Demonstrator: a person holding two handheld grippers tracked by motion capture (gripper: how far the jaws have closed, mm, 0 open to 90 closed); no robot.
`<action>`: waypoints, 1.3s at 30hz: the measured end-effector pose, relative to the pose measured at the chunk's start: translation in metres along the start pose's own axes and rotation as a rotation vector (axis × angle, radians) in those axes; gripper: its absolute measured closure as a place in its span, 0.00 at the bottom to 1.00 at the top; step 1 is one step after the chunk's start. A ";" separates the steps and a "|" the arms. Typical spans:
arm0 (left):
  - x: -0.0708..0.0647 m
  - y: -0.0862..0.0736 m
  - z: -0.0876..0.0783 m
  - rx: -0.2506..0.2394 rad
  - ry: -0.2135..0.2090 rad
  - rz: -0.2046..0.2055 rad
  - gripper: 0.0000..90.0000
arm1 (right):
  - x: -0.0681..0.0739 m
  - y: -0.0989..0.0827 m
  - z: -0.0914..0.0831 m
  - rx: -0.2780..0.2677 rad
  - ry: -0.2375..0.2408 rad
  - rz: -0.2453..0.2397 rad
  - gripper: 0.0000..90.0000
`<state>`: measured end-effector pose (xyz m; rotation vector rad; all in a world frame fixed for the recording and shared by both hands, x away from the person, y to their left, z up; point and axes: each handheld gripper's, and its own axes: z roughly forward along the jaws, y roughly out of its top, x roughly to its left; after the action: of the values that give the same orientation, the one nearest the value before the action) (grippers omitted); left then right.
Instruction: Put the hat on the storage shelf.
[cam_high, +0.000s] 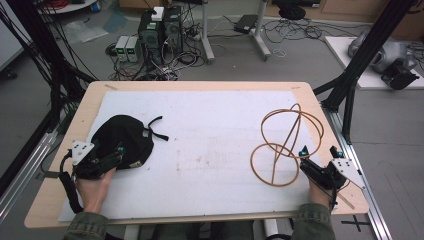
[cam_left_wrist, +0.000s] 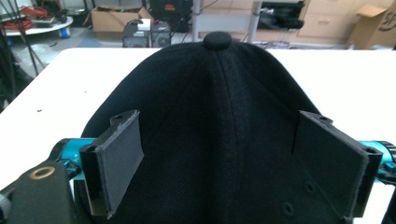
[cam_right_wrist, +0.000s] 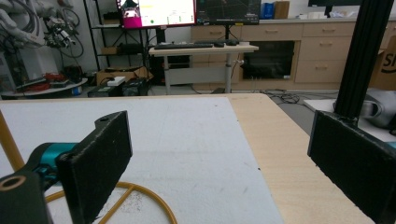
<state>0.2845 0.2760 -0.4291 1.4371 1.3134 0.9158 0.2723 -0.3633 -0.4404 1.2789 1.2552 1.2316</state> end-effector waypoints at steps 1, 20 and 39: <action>-0.001 0.000 0.002 0.008 0.004 0.002 0.19 | 0.000 0.000 0.000 0.001 0.000 0.000 0.06; -0.002 0.001 0.007 0.070 -0.001 -0.017 0.73 | -0.003 0.000 -0.004 0.000 -0.009 0.007 0.06; -0.006 0.003 -0.001 0.035 -0.026 0.004 0.97 | -0.004 0.001 -0.006 -0.006 -0.008 0.006 0.06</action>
<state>0.2833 0.2705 -0.4255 1.4744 1.3133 0.8781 0.2665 -0.3680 -0.4397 1.2832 1.2422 1.2322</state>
